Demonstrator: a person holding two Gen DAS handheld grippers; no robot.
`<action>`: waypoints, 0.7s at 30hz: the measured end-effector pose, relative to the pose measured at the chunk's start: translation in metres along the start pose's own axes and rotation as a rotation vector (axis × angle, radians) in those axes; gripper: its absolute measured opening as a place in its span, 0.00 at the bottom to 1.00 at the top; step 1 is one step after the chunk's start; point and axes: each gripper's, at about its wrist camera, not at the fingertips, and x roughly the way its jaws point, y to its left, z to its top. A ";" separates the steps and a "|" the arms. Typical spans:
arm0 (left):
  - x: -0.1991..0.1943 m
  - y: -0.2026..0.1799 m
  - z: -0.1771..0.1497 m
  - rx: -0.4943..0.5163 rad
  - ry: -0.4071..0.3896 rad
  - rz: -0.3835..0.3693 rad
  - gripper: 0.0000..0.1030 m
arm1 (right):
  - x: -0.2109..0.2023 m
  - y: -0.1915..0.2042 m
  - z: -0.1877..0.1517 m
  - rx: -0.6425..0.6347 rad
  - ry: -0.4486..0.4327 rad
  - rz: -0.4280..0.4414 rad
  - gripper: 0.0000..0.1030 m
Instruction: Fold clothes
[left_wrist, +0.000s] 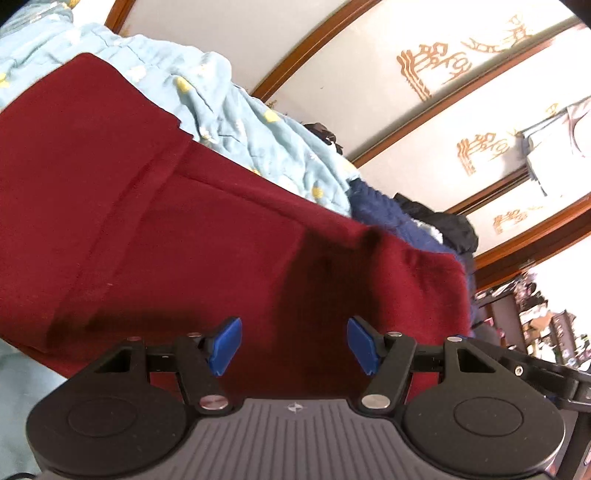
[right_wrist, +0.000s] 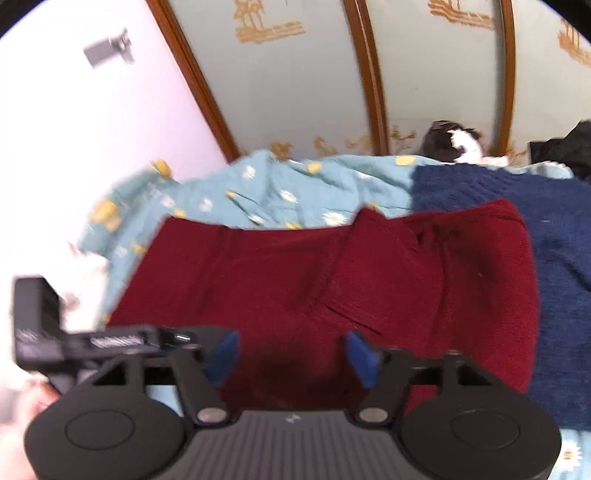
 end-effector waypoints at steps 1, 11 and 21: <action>0.001 0.002 -0.002 -0.011 0.006 -0.004 0.61 | 0.000 0.001 0.004 0.009 0.002 0.012 0.69; 0.027 -0.029 -0.048 0.042 0.017 -0.047 0.61 | 0.072 -0.037 0.055 0.123 0.125 -0.184 0.58; 0.037 -0.016 -0.042 0.057 0.069 -0.028 0.56 | 0.114 -0.053 0.065 0.140 0.177 -0.286 0.54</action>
